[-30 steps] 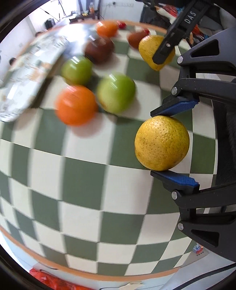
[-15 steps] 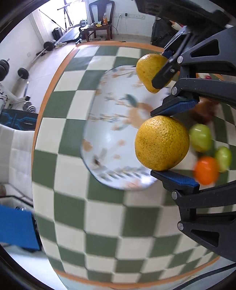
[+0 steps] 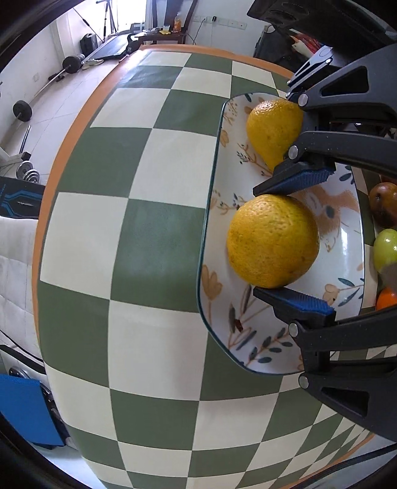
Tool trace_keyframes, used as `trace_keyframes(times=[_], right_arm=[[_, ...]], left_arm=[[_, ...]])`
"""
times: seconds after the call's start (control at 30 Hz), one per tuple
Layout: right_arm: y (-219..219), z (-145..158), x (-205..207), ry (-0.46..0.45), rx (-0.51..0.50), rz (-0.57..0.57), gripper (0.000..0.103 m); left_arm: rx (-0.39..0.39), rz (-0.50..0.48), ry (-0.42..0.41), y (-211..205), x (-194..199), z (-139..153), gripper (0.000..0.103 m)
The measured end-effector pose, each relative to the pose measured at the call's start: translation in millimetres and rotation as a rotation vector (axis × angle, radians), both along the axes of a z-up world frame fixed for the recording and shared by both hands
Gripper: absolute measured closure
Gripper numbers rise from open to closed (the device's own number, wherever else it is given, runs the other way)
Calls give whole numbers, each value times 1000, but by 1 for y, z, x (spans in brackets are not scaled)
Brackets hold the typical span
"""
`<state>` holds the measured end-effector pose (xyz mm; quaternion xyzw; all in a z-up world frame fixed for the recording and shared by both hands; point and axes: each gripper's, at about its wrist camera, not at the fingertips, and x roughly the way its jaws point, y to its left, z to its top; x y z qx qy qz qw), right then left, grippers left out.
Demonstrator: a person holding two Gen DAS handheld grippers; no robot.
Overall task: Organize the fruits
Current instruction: 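Carry both yellow oranges onto the floral plate and open both grippers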
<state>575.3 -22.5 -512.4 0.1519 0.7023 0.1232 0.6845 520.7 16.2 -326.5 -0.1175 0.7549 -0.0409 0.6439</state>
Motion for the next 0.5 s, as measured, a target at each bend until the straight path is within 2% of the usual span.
trace_keyframes(times=[0.07,0.13,0.17,0.27,0.33,0.5], right_arm=[[-5,3,-1,-3,2,-11,29],[-11,8,-2,-14,-1,-27,27],[-14,11,-3,-15,-5,-30,26],[-20,22,-8,-20,-17,-39,19],[-22,31,-13,-34,-47,-44,11],[-31,59,-39,-102,-182,-48,9]], left_arm=[[-6,6,-11,1,2,1,41],[5,4,-21,1,10,3,19],[5,4,-28,1,10,5,17],[24,0,-43,2,10,10,17],[50,-12,-61,-2,7,16,17],[143,-39,-163,-2,-17,42,17]])
